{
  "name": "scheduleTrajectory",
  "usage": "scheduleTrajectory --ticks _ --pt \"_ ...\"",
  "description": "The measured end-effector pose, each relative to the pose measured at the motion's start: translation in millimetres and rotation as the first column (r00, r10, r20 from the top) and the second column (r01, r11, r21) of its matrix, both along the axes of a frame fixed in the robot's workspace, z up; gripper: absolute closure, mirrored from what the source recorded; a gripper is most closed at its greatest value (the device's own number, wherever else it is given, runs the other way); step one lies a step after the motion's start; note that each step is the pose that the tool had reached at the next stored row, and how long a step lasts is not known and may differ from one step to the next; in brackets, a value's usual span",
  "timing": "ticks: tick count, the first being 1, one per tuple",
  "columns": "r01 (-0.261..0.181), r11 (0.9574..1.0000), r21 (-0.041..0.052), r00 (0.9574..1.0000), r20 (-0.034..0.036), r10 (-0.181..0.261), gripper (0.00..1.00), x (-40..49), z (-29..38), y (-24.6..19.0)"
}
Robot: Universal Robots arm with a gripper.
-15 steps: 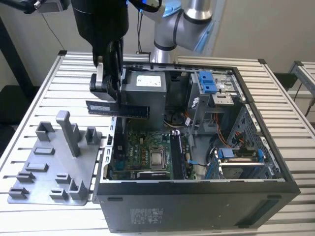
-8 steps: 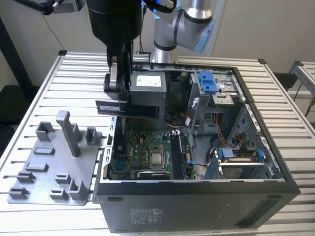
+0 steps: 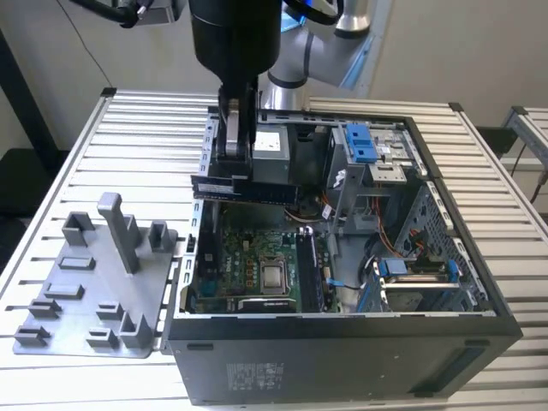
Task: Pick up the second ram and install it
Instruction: 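Pick up the second ram and move it above second insertion slot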
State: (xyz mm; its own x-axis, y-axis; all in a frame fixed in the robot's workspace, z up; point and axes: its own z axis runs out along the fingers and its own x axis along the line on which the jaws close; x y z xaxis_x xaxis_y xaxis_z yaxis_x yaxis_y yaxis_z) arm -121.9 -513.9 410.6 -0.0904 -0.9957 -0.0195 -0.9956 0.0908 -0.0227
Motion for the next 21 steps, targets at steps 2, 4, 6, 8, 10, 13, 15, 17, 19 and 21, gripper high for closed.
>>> scheduleTrajectory --ticks 2,4,6,8,10,13,15,17,19,21 --pt "0.000 1.0000 0.0000 1.0000 -0.0004 0.000 0.86 7.8 0.0 0.0" --pt "0.000 1.0000 0.0000 1.0000 -0.0008 0.000 0.86 15.2 0.0 0.0" --pt "0.000 1.0000 0.0000 1.0000 -0.0012 0.000 0.86 23.8 0.0 0.0" --pt "0.000 1.0000 0.0000 1.0000 -0.0018 0.000 0.86 32.1 0.0 0.0" --pt "0.000 1.0000 0.0001 1.0000 -0.0022 0.000 0.86 39.7 0.0 0.0" --pt "0.000 1.0000 0.0001 1.0000 -0.0027 0.000 0.86 50.9 0.0 0.0" --pt "0.000 1.0000 0.0000 1.0000 -0.0030 0.000 0.86 58.2 0.0 0.0" --pt "0.000 1.0000 0.0000 1.0000 -0.0034 0.000 0.86 65.6 0.0 0.0" --pt "0.000 1.0000 0.0001 1.0000 -0.0037 0.000 0.86 72.8 0.1 0.0" --pt "0.000 1.0000 0.0000 1.0000 -0.0040 0.000 0.86 79.8 0.1 0.0"
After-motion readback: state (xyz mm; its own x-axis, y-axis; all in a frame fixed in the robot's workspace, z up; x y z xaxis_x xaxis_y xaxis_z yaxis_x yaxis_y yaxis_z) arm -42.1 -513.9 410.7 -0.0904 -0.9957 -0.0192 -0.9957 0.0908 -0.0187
